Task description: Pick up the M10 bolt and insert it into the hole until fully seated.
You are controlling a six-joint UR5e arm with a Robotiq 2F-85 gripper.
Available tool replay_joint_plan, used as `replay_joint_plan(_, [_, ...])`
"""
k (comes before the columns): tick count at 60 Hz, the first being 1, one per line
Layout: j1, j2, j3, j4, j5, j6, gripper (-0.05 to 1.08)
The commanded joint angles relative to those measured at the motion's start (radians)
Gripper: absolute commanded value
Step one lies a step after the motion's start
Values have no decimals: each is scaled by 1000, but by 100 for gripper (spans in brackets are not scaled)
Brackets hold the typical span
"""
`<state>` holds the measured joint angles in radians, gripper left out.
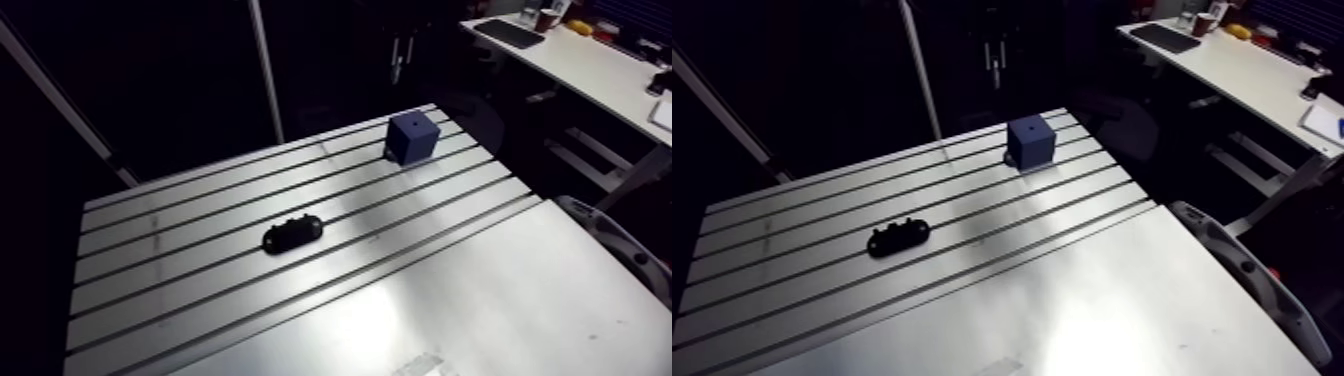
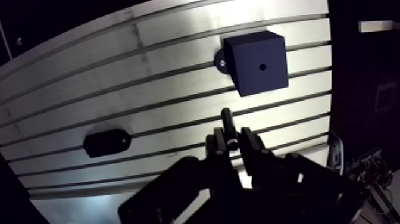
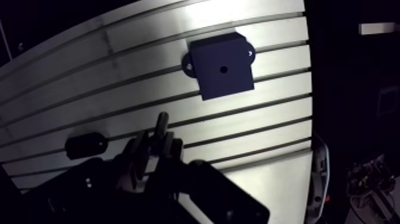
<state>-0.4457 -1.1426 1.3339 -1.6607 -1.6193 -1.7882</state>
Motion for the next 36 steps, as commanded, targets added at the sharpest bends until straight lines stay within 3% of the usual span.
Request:
replay_joint_plan(1, [-29, 45, -43, 55, -5, -12, 107])
replay_joint_plan(23, [-62, 116, -131, 109, -6, -14, 108])
replay_joint_plan(36, [-70, 141, -146, 129, -9, -15, 108])
